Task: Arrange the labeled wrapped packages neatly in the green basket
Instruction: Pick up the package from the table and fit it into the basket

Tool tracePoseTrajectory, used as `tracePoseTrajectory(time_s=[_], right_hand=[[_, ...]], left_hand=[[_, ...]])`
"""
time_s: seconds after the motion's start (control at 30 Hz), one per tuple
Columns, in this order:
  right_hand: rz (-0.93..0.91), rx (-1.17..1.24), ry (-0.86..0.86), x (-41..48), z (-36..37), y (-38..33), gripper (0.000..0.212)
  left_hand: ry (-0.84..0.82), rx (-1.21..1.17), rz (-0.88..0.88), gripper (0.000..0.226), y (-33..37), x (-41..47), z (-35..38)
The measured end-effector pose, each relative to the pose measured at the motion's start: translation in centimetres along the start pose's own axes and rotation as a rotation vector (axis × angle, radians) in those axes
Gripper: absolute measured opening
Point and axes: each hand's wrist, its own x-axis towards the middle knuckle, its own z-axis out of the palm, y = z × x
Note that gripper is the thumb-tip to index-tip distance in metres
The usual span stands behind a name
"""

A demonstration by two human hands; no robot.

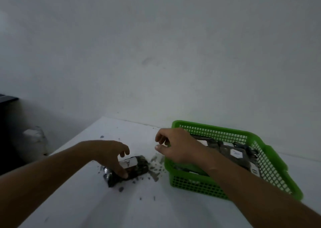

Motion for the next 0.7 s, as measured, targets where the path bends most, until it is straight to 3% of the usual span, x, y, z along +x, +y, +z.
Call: tracePoseTrajectory(time_s=[0.17, 0.3, 0.4, 0.53, 0.7], right_hand=[[0.007, -0.028, -0.123, 0.8, 2.4, -0.7, 0.028], [0.011, -0.002, -0.126, 0.8, 1.4, -0.8, 0.035], [0.009, 0.002, -0.075, 0.7, -1.8, -0.2, 0.044], [0.035, 0.045, 0.004, -0.2, -6.7, 1.2, 0.057], [0.105, -0.03, 0.029, -2.4, -9.6, 3.8, 0.058]], left_hand=[[0.128, -0.016, 0.039, 0.068, -1.4, -0.5, 2.8], [0.256, -0.084, 0.091, 0.044, -1.8, -1.6, 1.1], [0.37, -0.144, 0.117, 0.046, -1.4, -2.7, -2.9], [0.49, -0.315, 0.282, 0.041, 1.9, -3.7, -7.5], [0.508, -0.236, 0.427, 0.045, 8.7, -1.5, -8.6]])
